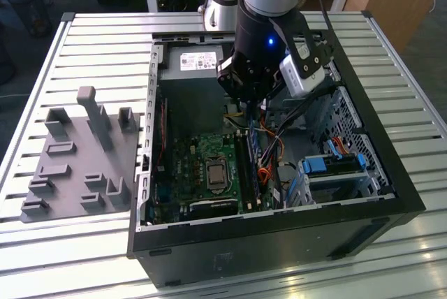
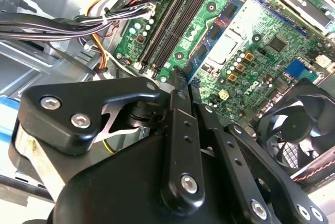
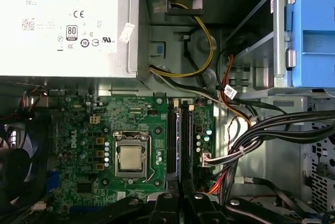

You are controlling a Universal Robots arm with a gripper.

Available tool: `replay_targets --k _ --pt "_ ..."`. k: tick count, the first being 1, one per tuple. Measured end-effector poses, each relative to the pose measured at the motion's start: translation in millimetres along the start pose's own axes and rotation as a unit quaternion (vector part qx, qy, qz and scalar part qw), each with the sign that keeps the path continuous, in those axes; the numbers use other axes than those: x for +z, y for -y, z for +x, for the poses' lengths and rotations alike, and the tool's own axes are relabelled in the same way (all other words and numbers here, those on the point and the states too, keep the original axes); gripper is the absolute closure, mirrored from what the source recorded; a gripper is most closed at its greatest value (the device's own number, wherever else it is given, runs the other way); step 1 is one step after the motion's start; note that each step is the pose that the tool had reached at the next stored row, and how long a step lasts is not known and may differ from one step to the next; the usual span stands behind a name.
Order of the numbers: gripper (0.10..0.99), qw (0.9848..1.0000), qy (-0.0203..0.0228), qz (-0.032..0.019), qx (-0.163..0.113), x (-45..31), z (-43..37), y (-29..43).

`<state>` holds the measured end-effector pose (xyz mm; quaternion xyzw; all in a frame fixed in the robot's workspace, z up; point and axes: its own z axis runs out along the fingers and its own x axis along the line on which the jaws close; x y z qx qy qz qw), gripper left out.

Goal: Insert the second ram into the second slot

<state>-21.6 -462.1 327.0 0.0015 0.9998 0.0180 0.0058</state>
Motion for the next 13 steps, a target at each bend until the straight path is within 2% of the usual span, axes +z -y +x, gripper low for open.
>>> replay_targets --k 13 --pt "0.949 1.0000 -0.0003 0.0000 0.000 7.9 0.1 0.3"
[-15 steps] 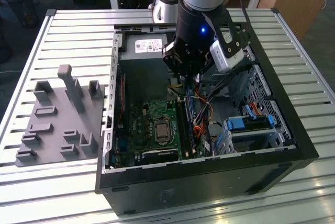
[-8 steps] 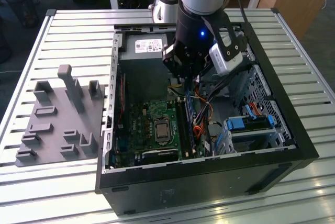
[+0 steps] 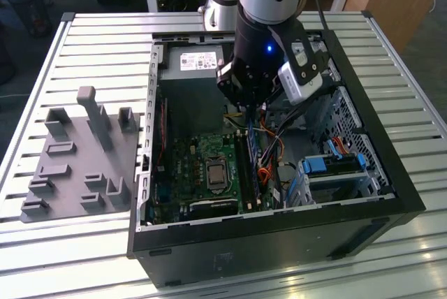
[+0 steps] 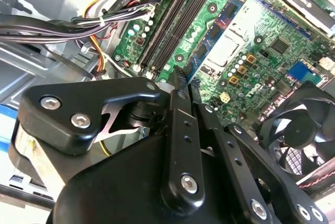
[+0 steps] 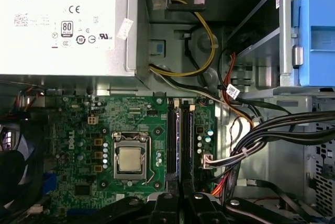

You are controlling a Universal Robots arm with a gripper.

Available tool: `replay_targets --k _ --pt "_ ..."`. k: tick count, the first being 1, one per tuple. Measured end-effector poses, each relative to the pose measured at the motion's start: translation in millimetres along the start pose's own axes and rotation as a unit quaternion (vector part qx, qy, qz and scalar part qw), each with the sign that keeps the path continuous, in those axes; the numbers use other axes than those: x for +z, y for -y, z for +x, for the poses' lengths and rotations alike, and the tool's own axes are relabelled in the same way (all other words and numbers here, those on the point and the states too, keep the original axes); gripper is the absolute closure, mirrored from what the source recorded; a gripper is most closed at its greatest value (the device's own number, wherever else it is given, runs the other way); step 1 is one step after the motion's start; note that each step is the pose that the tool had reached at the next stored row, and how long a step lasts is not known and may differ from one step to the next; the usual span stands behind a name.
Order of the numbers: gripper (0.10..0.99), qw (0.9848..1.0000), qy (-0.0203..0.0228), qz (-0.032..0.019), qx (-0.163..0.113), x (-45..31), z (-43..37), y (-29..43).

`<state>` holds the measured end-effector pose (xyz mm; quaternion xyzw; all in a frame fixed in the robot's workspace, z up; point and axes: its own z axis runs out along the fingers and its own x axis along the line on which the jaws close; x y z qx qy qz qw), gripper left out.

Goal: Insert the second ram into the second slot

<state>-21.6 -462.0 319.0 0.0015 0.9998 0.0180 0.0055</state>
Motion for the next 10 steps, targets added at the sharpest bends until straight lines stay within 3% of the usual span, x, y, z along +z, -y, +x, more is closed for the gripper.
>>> replay_targets --k 10 --pt "0.949 1.0000 -0.0004 -0.0001 0.000 4.1 0.0 0.2"
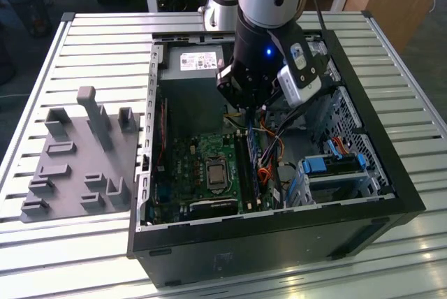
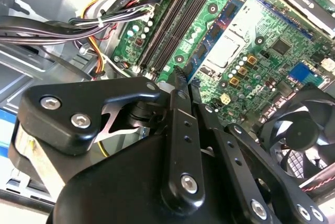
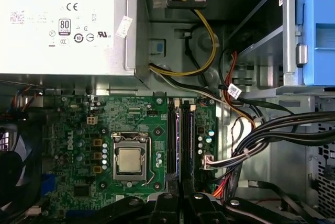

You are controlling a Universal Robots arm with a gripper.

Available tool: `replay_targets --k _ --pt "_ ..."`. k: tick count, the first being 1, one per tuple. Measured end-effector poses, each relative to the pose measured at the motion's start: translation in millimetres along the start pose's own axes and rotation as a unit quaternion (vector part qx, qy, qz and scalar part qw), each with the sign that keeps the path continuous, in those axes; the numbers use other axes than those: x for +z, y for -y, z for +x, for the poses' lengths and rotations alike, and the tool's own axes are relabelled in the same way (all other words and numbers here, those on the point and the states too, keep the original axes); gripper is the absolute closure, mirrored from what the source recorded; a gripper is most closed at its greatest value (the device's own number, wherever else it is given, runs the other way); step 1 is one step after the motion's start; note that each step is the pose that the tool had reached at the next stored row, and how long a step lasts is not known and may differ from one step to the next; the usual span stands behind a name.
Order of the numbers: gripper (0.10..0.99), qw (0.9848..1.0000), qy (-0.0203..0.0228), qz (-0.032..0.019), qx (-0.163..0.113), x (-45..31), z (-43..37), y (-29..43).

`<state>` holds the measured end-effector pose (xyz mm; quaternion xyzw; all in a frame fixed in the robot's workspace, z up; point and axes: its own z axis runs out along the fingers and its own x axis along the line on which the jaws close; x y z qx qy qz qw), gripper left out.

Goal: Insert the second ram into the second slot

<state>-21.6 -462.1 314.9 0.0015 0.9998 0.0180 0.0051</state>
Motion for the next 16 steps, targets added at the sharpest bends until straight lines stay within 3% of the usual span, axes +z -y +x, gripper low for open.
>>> replay_targets --k 16 --pt "0.949 1.0000 0.0000 0.0000 0.000 8.4 0.1 0.3"
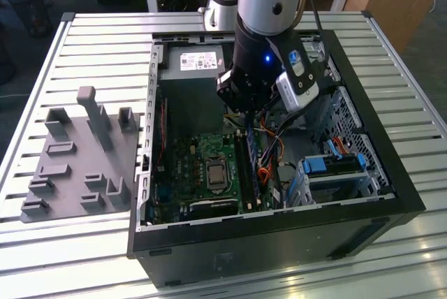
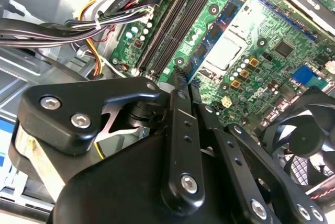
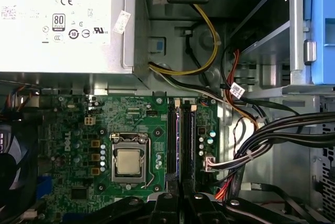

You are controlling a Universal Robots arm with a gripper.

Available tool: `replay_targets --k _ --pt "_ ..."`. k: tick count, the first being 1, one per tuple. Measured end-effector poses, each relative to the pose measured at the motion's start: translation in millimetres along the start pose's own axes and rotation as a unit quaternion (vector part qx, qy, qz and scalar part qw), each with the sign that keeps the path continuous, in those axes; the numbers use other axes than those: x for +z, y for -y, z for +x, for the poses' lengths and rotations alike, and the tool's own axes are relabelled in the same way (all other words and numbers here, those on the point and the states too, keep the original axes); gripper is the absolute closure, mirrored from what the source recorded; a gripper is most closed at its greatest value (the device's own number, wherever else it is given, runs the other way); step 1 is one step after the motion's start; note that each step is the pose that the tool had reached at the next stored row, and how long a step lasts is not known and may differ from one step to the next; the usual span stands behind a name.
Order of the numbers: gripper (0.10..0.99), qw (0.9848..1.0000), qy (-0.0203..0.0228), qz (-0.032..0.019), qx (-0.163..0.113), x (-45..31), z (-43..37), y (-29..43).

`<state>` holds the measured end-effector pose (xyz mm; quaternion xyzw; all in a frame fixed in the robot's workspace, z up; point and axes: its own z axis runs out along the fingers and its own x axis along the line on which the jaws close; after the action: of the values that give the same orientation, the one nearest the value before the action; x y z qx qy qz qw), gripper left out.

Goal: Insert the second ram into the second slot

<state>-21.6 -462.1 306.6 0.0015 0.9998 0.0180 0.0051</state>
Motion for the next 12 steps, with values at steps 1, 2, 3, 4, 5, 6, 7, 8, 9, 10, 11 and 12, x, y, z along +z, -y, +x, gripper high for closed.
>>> replay_targets --k 1,2,3,4,5,6,7,8,9,10,11,12 --pt "0.949 1.0000 0.0000 0.0000 0.000 0.6 0.0 0.0" --pt "0.949 1.0000 0.0000 0.0000 0.000 1.2 0.0 0.0" --pt "0.949 1.0000 0.0000 0.0000 0.000 1.7 0.0 0.1" --pt "0.949 1.0000 0.0000 0.0001 0.000 2.4 0.0 0.1" --pt "0.949 1.0000 0.0000 0.0000 0.000 3.1 0.1 0.1" --pt "0.949 1.0000 0.0000 0.0000 0.000 3.8 0.0 0.1" --pt "0.949 1.0000 0.0000 0.0000 0.000 4.7 0.1 0.2" --pt "0.949 1.0000 0.0000 0.0000 0.000 5.3 0.1 0.2" --pt "0.949 1.0000 0.0000 0.0000 0.000 5.9 0.1 0.2" --pt "0.949 1.0000 0.0000 0.0000 0.000 6.5 0.1 0.2" --pt "0.949 1.0000 0.0000 0.0001 0.000 7.0 0.1 0.3" --pt "0.949 1.0000 0.0000 0.0000 0.000 7.7 0.1 0.3"
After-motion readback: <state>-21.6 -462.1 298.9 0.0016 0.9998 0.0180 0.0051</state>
